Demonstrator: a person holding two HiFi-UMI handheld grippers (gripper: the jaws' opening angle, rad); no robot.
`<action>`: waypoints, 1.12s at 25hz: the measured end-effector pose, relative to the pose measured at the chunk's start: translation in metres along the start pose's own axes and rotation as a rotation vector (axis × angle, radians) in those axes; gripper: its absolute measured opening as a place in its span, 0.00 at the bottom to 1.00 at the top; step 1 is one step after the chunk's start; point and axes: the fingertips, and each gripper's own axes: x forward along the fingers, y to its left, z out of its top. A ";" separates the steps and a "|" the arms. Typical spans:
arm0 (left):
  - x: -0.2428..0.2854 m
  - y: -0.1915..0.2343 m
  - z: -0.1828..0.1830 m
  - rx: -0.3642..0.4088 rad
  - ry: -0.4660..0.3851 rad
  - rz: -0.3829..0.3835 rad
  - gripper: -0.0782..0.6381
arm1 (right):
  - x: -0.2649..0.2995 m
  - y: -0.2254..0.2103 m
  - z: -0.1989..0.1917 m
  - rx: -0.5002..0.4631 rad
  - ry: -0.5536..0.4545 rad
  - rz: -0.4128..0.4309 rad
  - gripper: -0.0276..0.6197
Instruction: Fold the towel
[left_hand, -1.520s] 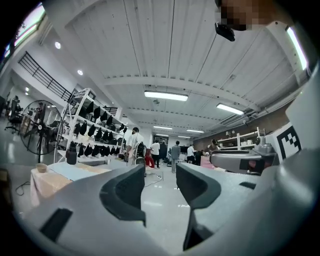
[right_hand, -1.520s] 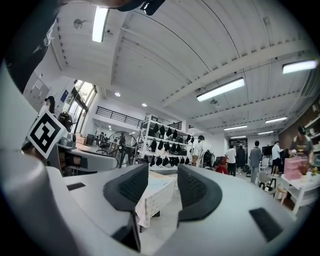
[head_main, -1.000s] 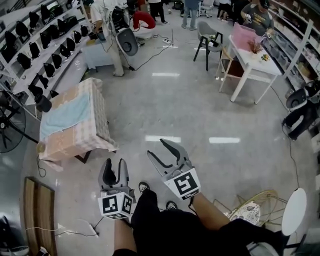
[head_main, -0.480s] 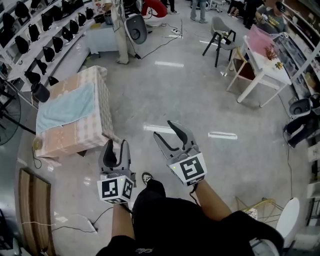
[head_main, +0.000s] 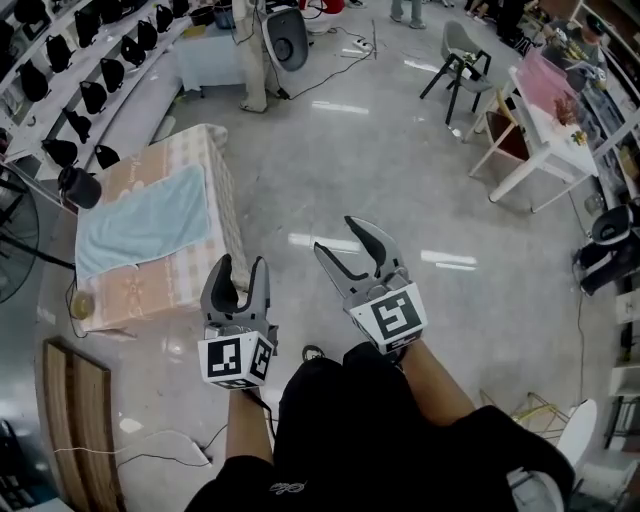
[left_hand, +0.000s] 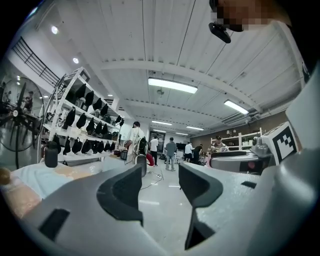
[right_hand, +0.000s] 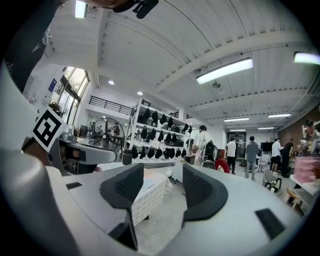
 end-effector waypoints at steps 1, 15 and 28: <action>0.003 0.013 -0.002 -0.007 0.004 0.014 0.41 | 0.014 0.005 -0.001 -0.005 0.006 0.019 0.39; 0.082 0.168 -0.003 -0.045 0.006 0.305 0.42 | 0.229 0.022 -0.015 0.002 0.024 0.364 0.39; 0.145 0.275 -0.053 -0.137 0.137 0.708 0.42 | 0.417 -0.001 -0.060 -0.016 0.105 0.775 0.39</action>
